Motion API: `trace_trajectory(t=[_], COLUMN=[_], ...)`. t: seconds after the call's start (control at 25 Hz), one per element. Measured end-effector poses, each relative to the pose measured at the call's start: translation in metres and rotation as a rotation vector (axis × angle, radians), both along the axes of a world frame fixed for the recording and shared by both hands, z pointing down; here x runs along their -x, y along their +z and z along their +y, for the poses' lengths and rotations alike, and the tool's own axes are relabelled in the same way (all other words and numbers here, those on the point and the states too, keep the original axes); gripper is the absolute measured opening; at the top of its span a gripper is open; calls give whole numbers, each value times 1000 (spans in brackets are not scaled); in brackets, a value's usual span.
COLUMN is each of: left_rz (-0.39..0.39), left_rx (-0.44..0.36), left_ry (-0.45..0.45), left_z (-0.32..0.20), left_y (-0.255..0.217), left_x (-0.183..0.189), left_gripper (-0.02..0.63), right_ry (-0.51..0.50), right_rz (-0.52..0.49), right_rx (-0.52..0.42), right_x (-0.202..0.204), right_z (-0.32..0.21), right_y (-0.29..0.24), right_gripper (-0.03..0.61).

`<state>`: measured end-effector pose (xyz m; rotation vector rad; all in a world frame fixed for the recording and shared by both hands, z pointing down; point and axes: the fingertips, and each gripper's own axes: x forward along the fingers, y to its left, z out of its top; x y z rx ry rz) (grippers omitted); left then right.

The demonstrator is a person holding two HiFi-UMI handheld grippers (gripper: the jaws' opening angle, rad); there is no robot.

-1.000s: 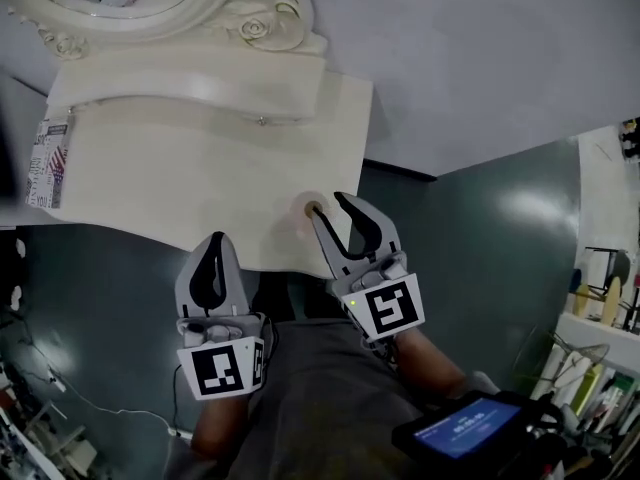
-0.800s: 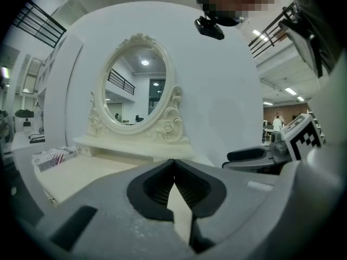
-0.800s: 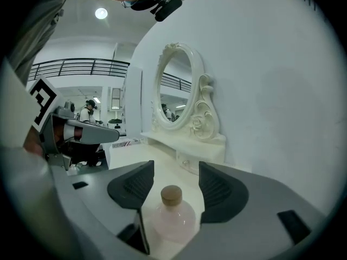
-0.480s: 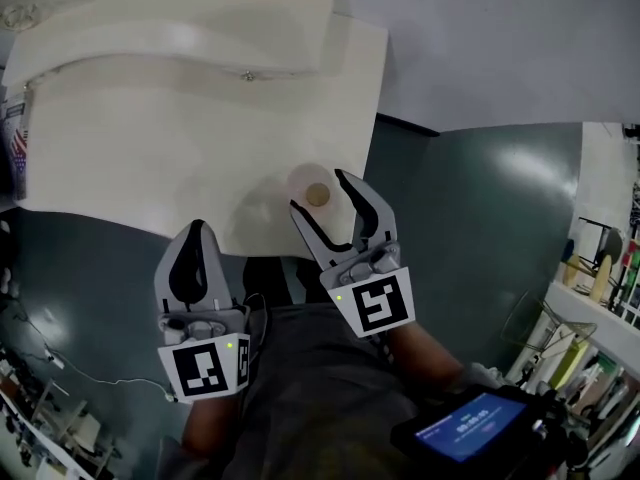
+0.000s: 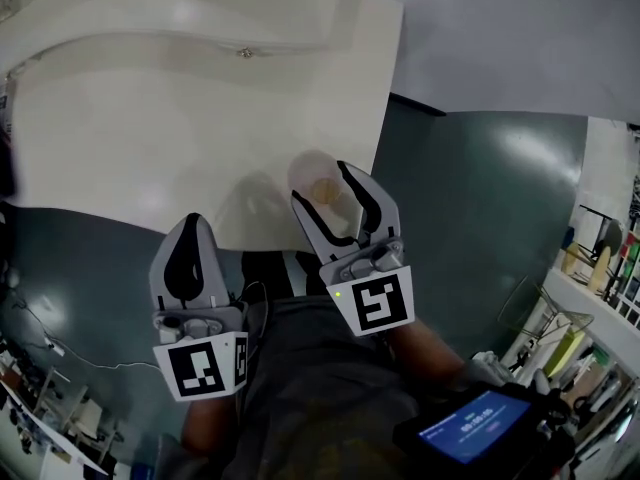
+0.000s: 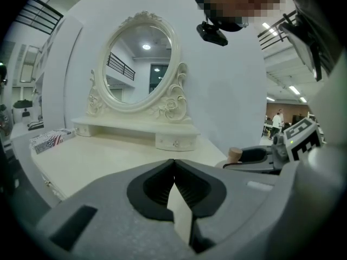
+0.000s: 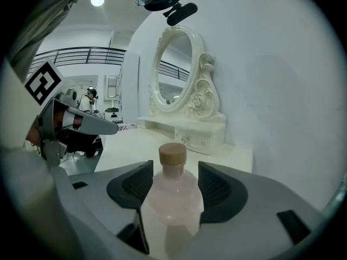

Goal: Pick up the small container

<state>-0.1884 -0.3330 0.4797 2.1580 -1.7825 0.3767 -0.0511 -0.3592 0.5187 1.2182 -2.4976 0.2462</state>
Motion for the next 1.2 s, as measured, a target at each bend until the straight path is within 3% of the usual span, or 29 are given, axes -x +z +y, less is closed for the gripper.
trace_trajectory(t=[0.64,0.8,1.2], left_rz=[3,5,6], left_rx=[5,4,-3], left_ry=[-6,-4,-8], left_z=[0,0,3], left_y=[2,2,0], left_x=[5,3,2], left_gripper=[15,15,15], right_ry=[12,22,30], right_rz=[4,8,10], right_rx=[-23,-40,-42], right_x=[1,1,0], right_z=[3,3,2], right_y=[-2,-6,-6], right_gripper=[235,189,161])
